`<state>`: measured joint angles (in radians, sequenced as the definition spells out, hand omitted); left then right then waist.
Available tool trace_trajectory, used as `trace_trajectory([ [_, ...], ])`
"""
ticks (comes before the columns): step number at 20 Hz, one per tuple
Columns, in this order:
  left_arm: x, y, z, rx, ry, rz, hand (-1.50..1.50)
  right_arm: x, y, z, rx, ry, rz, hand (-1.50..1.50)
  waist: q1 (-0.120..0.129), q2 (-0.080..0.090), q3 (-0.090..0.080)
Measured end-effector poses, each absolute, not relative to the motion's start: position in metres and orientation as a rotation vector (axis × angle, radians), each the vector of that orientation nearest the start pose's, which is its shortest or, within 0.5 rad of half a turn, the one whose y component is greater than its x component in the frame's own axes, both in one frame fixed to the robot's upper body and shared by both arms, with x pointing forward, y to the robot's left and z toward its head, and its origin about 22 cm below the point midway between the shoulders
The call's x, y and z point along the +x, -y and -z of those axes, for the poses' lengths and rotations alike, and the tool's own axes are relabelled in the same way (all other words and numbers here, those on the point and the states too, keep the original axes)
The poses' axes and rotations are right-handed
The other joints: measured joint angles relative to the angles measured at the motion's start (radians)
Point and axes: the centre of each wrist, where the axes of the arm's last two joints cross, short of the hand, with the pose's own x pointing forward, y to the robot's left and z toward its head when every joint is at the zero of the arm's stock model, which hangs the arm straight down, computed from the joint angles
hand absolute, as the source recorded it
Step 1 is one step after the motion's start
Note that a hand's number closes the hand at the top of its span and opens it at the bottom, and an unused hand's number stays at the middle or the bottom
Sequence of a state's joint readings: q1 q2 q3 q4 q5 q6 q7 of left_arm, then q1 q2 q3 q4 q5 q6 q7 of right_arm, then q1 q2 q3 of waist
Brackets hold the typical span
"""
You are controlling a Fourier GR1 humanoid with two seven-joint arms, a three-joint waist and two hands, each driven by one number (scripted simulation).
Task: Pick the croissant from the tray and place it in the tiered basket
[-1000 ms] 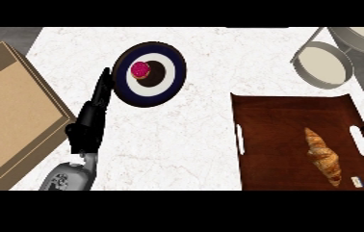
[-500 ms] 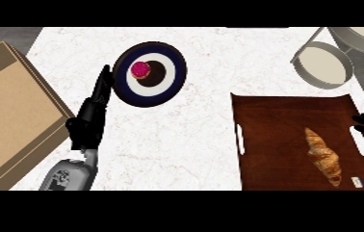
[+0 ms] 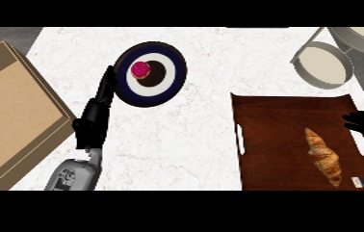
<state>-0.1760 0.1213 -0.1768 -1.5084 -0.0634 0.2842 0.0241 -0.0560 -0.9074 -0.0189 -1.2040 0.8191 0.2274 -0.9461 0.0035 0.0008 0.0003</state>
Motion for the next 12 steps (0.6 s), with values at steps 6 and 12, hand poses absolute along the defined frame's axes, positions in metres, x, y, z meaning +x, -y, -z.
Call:
trace_trajectory([
  [6,0.278,-0.199,-0.032,0.188,1.668,0.109,0.0,0.243,0.466,-0.072,-0.408,1.348,-1.769,-1.5,-0.001,-0.001,0.0],
  [12,0.276,-0.203,-0.033,0.186,1.665,0.106,0.0,0.25,0.45,-0.063,-0.376,1.348,-1.781,-1.5,-0.002,-0.001,0.0],
])
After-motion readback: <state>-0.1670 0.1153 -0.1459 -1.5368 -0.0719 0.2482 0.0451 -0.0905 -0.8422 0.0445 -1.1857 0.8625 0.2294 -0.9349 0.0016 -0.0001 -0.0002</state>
